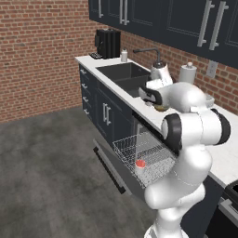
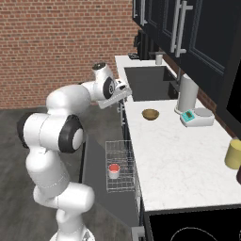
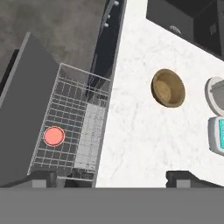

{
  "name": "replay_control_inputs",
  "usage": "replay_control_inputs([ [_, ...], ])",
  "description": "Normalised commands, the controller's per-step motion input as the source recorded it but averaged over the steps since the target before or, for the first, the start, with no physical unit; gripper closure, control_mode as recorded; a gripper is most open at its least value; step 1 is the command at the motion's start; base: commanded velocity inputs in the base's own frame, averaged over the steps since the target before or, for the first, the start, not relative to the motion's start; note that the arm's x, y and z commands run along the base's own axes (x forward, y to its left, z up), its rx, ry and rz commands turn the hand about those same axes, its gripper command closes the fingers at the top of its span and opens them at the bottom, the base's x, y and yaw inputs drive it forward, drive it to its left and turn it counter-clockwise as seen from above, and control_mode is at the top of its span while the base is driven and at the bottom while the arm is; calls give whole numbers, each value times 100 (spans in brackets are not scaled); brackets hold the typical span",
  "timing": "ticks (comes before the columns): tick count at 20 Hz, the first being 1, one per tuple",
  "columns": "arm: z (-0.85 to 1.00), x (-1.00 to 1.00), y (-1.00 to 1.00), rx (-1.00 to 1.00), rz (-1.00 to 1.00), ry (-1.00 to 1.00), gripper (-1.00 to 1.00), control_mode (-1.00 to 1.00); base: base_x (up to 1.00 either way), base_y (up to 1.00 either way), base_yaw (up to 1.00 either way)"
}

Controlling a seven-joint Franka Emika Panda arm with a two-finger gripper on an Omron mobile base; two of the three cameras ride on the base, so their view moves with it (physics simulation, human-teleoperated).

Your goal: Pick up the cup and bowl from the counter, place them in the dishwasher, and close the dishwasher door.

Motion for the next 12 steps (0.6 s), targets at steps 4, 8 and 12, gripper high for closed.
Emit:
replay_control_inputs([
  [4,-90,54,-79,-11,0,22,-100,-100,0,0,0],
  [8,-99,28,-63,-6,0,15,-100,-100,0,0,0],
  [12,-59,3,-42,-5,0,2,-100,-100,0,0,0],
])
